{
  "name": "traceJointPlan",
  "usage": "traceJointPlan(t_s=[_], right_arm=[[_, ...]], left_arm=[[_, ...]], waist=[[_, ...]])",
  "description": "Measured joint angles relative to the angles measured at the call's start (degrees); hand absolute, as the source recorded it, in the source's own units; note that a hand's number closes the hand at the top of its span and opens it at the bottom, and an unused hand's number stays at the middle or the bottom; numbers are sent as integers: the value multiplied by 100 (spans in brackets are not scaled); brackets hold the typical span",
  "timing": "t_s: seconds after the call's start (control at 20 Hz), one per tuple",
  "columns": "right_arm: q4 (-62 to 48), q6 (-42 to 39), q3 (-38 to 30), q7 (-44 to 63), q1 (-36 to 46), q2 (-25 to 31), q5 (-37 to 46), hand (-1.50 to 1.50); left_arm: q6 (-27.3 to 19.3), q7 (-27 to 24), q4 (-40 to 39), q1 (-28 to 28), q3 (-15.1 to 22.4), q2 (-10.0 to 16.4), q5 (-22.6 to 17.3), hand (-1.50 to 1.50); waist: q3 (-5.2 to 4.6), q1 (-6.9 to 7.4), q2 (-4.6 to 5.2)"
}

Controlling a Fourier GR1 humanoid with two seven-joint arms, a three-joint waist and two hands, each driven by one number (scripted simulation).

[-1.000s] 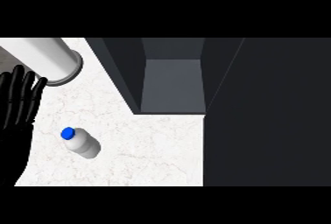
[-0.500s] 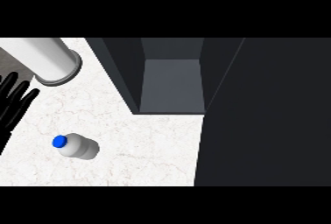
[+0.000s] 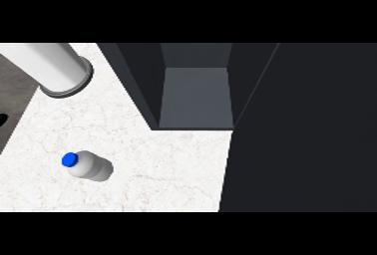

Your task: Pick up the bottled water, place it into the cabinet and close the cabinet

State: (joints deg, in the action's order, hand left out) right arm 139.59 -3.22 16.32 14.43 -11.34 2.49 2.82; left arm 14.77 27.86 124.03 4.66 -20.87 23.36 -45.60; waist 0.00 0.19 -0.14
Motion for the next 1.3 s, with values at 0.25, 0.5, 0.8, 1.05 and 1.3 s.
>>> traceJointPlan(t_s=[0.25, 0.5, 0.8, 1.05, 1.3], right_arm=[[104, 141, 363, 227, 26, -112, 143, -150], [125, 375, 797, 370, 21, -190, 252, -150], [164, 545, 950, 547, 154, -116, 293, -150], [173, 714, 1169, 656, 240, -66, 344, -150], [175, 881, 1248, 724, 338, -7, 383, -150]], left_arm=[[-80, 433, 281, 150, -168, -10, -168, -150], [304, 340, 35, 226, -107, -119, 291, -150], [644, 188, -426, 109, 34, -199, 781, -150], [797, -145, -1006, -6, 155, -412, 1331, -150], [1052, -587, -1641, -18, 179, -548, 1784, -150]], waist=[[-1, -3, 1], [-2, -28, 4], [-3, -43, 6], [-5, -56, 7], [-6, -57, 6]])
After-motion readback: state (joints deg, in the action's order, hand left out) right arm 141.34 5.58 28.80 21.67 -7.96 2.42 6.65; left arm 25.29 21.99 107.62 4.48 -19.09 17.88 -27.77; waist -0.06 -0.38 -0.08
